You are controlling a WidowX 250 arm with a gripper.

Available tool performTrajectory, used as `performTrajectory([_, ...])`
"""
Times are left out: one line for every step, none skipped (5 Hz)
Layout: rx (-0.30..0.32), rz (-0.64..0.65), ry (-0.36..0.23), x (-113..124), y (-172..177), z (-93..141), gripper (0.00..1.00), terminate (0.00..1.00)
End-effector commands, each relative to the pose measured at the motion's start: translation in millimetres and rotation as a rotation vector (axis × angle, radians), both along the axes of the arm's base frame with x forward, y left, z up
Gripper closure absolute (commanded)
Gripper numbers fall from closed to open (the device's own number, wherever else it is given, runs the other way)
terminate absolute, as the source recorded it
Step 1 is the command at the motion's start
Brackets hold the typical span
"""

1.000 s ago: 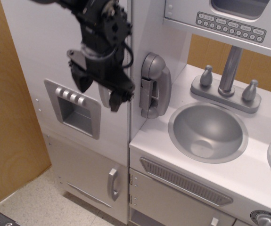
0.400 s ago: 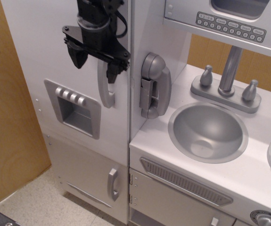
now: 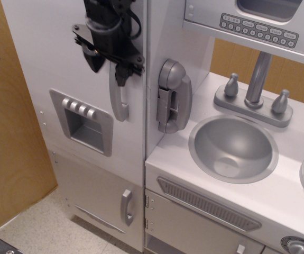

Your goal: Open fridge

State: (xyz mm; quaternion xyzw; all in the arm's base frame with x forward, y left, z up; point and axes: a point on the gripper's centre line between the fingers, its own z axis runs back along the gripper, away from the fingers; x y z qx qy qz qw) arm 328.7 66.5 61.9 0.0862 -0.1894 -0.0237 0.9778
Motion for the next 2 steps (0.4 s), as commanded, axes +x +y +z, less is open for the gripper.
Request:
performTrajectory([-0.003,-0.034,-0.124,0.5,7.2,26.3,1.0,0.0])
performTrajectory([-0.009,-0.022,-0.101,-17.2,9.2,27.0,1.0,0.0])
